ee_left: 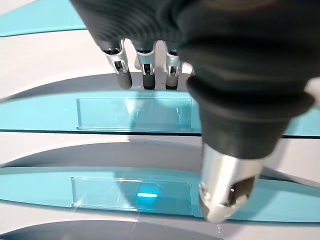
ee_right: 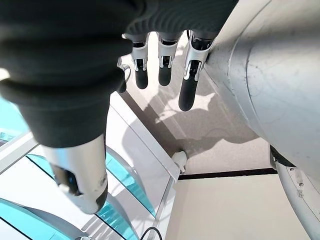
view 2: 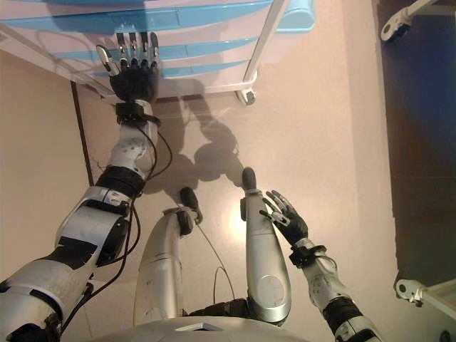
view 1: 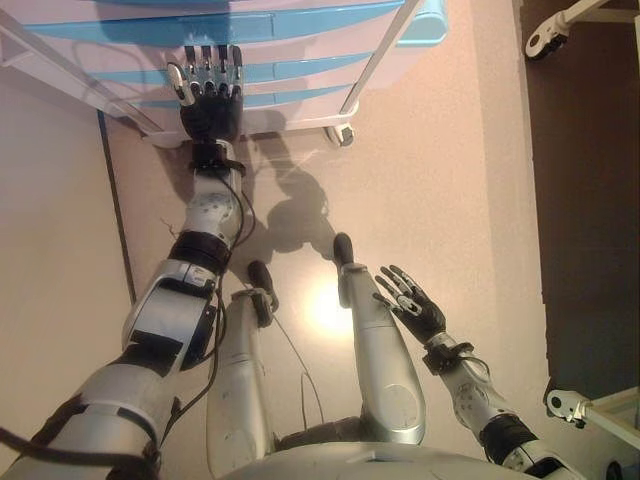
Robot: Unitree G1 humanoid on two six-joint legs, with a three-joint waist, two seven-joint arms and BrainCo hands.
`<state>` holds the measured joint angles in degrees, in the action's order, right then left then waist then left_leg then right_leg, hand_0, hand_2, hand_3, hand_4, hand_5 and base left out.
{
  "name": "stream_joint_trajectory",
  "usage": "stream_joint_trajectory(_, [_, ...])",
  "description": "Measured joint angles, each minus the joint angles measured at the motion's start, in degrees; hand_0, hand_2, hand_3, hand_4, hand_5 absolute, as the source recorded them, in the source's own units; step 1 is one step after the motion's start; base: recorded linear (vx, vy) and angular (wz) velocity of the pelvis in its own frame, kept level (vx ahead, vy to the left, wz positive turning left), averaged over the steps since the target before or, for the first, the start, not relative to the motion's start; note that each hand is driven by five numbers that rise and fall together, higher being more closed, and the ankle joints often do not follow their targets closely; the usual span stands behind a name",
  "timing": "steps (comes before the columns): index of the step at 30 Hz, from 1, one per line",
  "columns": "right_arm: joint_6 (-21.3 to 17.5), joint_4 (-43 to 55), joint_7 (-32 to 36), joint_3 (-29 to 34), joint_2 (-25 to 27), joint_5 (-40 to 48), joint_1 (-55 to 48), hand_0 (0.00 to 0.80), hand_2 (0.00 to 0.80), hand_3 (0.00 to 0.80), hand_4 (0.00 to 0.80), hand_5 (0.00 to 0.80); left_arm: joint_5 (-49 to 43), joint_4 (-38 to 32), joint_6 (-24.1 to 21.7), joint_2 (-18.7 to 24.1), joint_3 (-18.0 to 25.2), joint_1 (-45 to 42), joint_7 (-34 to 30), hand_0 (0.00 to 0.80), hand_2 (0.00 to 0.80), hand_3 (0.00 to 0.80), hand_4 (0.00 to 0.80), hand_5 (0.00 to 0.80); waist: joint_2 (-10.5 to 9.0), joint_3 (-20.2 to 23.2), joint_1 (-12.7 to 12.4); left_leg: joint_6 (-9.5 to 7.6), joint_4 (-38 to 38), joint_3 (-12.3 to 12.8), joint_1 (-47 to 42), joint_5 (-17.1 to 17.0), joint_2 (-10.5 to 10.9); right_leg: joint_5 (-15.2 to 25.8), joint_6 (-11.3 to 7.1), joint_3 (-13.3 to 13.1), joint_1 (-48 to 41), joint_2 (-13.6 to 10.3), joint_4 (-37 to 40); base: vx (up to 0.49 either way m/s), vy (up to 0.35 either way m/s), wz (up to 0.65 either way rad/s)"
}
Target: Open the drawer and pick up the medicine
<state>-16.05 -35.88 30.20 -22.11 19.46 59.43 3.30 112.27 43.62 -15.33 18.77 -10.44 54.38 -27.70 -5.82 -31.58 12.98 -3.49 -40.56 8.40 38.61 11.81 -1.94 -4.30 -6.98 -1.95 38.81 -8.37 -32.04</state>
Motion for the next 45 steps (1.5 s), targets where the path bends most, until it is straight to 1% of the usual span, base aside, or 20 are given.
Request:
stream_joint_trajectory(4, [-0.1, -0.3, 0.3, 0.0, 0.0, 0.0, 0.1, 0.000, 0.000, 0.000, 0.000, 0.000, 0.3, -0.1, -1.2, 0.0, -0.7, 0.0, 0.0, 0.000, 0.000, 0.000, 0.000, 0.000, 0.03, 0.0, 0.0, 0.01, 0.3, 0.1, -0.2, -0.1, 0.1, 0.0, 0.00, -0.1, 0.0, -0.1, 0.0, 0.000, 0.000, 0.00])
stream_joint_trajectory(6, [-0.2, -0.4, 0.4, 0.0, 0.1, 0.1, 0.1, 0.000, 0.000, 0.000, 0.000, 0.000, 0.3, -0.2, -1.5, 0.0, -1.1, 0.0, -0.1, 0.000, 0.000, 0.000, 0.000, 0.000, 0.05, 0.0, -0.1, -0.05, 0.8, 0.6, -0.5, -0.3, 0.1, 0.0, 0.00, -0.3, 0.1, -0.2, 0.0, 0.000, 0.000, 0.00])
stream_joint_trajectory(11, [-0.2, -1.1, 0.4, 0.0, 0.3, 0.1, 0.8, 0.000, 0.000, 0.000, 0.000, 0.000, 0.3, -1.1, -3.8, -0.5, -1.3, 0.0, -0.4, 0.000, 0.000, 0.000, 0.000, 0.000, 0.20, -0.1, -0.1, -0.02, 1.1, 0.9, -0.4, -0.5, 0.2, 0.0, 0.00, -0.7, 0.6, -0.3, -0.1, 0.006, 0.006, -0.02])
stream_joint_trajectory(13, [-0.2, -1.2, 0.4, 0.0, 0.5, 0.1, 0.9, 0.000, 0.000, 0.000, 0.000, 0.000, 0.3, -1.4, -4.4, -0.7, -1.7, 0.0, -0.4, 0.496, 0.496, 0.496, 0.496, 0.496, 0.21, -0.1, -0.2, -0.02, 1.3, 0.9, -0.4, -0.6, 0.3, 0.0, 0.00, -0.7, 0.7, -0.4, -0.1, 0.000, 0.000, 0.00])
stream_joint_trajectory(14, [-0.2, -1.2, 0.4, 0.0, 0.5, 0.1, 0.9, 0.000, 0.000, 0.000, 0.000, 0.000, 0.4, -1.6, -5.1, -0.7, -2.2, 0.0, -0.4, 0.624, 0.624, 0.624, 0.624, 0.624, 0.21, -0.1, -0.2, -0.02, 1.5, 0.9, -0.4, -0.8, 0.3, 0.0, 0.00, -0.7, 0.8, -0.5, -0.1, 0.001, 0.007, 0.04])
stream_joint_trajectory(15, [-0.2, -1.2, 0.4, 0.0, 0.5, 0.1, 1.0, 0.000, 0.000, 0.000, 0.000, 0.000, 0.9, -1.6, -5.6, -0.8, -2.5, 0.0, -0.4, 0.800, 0.800, 0.800, 0.800, 0.800, 0.22, -0.1, -0.1, -0.04, 1.9, 1.0, -0.4, -1.0, 0.4, 0.0, 0.00, -0.7, 0.9, -0.7, -0.1, 0.001, 0.004, 0.04])
stream_joint_trajectory(18, [-0.2, -1.2, 0.4, 0.0, 0.6, 0.1, 1.1, 0.000, 0.000, 0.000, 0.000, 0.000, 1.1, -1.6, -7.4, -1.7, -2.8, -0.3, -0.3, 0.800, 0.800, 0.800, 0.800, 0.800, 0.28, -0.2, -0.1, -0.02, 2.1, 1.0, -0.5, -1.1, 0.8, 0.0, 0.01, -0.7, 1.0, -0.8, -0.1, 0.000, 0.000, 0.00])
stream_joint_trajectory(25, [-0.2, -1.8, 0.4, 0.0, 0.9, 0.1, 1.2, 0.000, 0.000, 0.000, 0.000, 0.000, 1.1, -1.6, -8.7, -3.0, -2.9, -1.0, 0.6, 0.800, 0.800, 0.800, 0.800, 0.800, 0.28, -0.2, -0.2, -0.06, 3.0, 1.4, -1.5, -1.5, 1.0, 0.0, 0.01, -1.2, 0.6, -1.1, -0.2, 0.000, 0.000, 0.00])
stream_joint_trajectory(28, [-0.2, -2.2, 0.4, 0.0, 1.0, 0.1, 1.2, 0.000, 0.000, 0.000, 0.000, 0.000, 1.1, -1.6, -8.8, -3.1, -2.8, -1.4, 1.4, 0.800, 0.800, 0.800, 0.800, 0.800, 0.28, -0.2, -0.3, -0.02, 3.4, 1.5, -2.1, -1.7, 1.0, 0.0, 0.01, -1.4, 0.2, -1.1, -0.3, 0.000, 0.000, 0.00])
stream_joint_trajectory(34, [-0.1, -3.1, 0.4, 0.0, 1.4, 0.1, 1.2, 0.000, 0.000, 0.000, 0.000, 0.000, 1.1, -1.6, -10.0, -3.7, -2.9, -2.3, 1.5, 0.800, 0.800, 0.800, 0.800, 0.800, 0.29, -0.2, -0.4, 0.14, 4.2, 1.8, -3.0, -2.0, 1.0, 0.0, 0.06, -1.6, -0.2, -1.1, 0.0, 0.000, 0.000, 0.00])
stream_joint_trajectory(42, [0.0, -4.1, 0.5, 0.0, 1.9, 0.1, 1.2, 0.000, 0.000, 0.000, 0.000, 0.000, 1.1, -1.9, -10.4, -3.8, -2.9, -2.3, 1.5, 0.800, 0.800, 0.800, 0.800, 0.800, 0.32, -0.2, -0.5, 0.20, 5.0, 2.1, -3.4, -2.2, 1.1, 0.0, 0.06, -1.9, -0.2, -1.1, 0.1, 0.000, 0.000, 0.00])
stream_joint_trajectory(45, [-0.1, -4.0, 0.5, 0.1, 2.1, 0.1, 1.2, 0.000, 0.000, 0.000, 0.000, 0.000, 1.0, -2.1, -10.8, -4.0, -2.9, -2.3, 1.5, 0.800, 0.800, 0.800, 0.800, 0.800, 0.59, -0.4, -0.6, 0.27, 5.2, 2.1, -3.5, -2.3, 1.1, 0.0, 0.08, -1.9, -0.2, -1.1, 0.2, 0.000, 0.000, 0.00])
